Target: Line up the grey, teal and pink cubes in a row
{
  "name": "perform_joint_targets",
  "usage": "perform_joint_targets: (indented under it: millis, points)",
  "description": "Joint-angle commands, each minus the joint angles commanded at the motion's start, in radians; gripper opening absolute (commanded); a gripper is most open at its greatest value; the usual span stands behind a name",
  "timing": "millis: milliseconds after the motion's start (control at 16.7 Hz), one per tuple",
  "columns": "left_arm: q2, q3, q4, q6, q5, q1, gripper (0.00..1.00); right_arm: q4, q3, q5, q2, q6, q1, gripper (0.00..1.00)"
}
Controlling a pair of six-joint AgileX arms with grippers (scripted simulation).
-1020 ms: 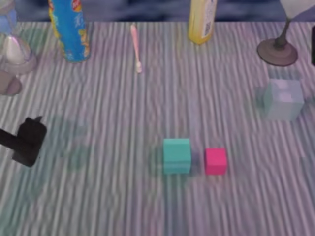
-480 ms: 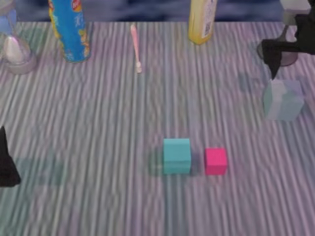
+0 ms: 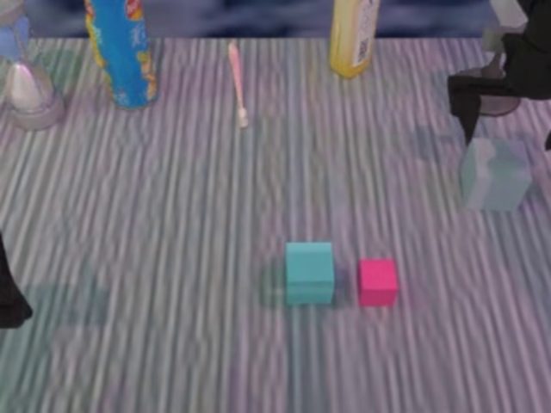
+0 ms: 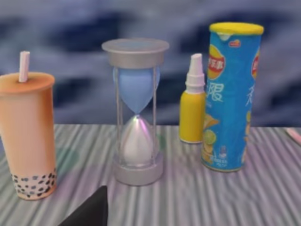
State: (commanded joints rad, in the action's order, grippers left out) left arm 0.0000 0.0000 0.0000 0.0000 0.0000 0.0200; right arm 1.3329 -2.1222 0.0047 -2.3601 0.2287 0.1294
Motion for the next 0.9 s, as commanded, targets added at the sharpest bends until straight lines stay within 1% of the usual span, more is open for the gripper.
perform_joint_targets:
  millis: [240,600,720,900]
  points:
    - [0.0,0.0,0.0,0.0,0.0,0.0,1.0,-0.042,0.039,0.0,-0.006,-0.003,-0.003,1.0]
    - [0.0,0.0,0.0,0.0,0.0,0.0,1.0,-0.28,0.217,0.001,-0.057,0.001,0.001,1.0]
    - [0.0,0.0,0.0,0.0,0.0,0.0,1.0,-0.309,0.243,0.001,-0.066,0.002,0.002,1.0]
    - [0.0,0.0,0.0,0.0,0.0,0.0,1.0,-0.31,0.243,0.001,-0.066,0.002,0.002,1.0]
